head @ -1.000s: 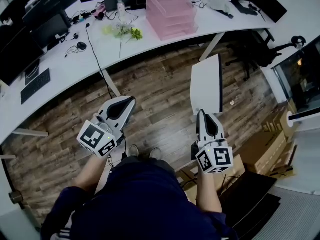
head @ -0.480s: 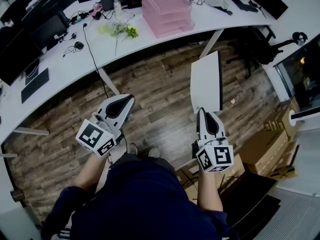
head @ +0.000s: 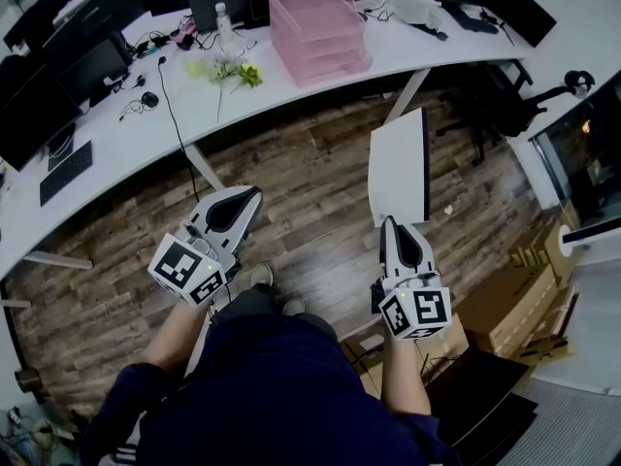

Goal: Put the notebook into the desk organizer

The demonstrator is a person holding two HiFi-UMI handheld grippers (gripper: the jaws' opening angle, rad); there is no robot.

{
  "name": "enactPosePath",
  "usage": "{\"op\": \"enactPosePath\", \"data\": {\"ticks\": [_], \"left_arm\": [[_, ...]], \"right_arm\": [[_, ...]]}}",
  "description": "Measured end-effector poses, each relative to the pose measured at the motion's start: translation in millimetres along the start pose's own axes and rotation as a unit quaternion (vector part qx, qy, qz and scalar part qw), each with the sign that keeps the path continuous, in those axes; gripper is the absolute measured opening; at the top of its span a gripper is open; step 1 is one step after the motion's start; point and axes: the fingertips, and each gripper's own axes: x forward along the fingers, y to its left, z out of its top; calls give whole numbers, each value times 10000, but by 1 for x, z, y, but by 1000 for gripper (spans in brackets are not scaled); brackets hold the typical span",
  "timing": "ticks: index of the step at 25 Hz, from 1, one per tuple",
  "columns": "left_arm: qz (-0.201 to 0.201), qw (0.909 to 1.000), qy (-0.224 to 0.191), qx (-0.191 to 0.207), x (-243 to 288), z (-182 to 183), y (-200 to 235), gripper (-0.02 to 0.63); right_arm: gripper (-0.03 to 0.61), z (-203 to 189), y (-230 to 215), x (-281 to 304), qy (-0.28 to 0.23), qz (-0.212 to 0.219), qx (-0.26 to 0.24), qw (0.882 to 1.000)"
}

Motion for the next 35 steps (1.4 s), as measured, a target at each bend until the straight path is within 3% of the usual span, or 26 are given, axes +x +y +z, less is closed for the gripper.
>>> {"op": "enactPosePath", "data": {"ticks": [14,35], "left_arm": [[173,9997,-103,-157,54,-12,77,28],[-14,9984,276,-502,206,-19,302,28]], "right_arm": [[9,1,-23,87,88,165,-149,9997],[9,10,-71,345,514,-59,-71,9986]]}}
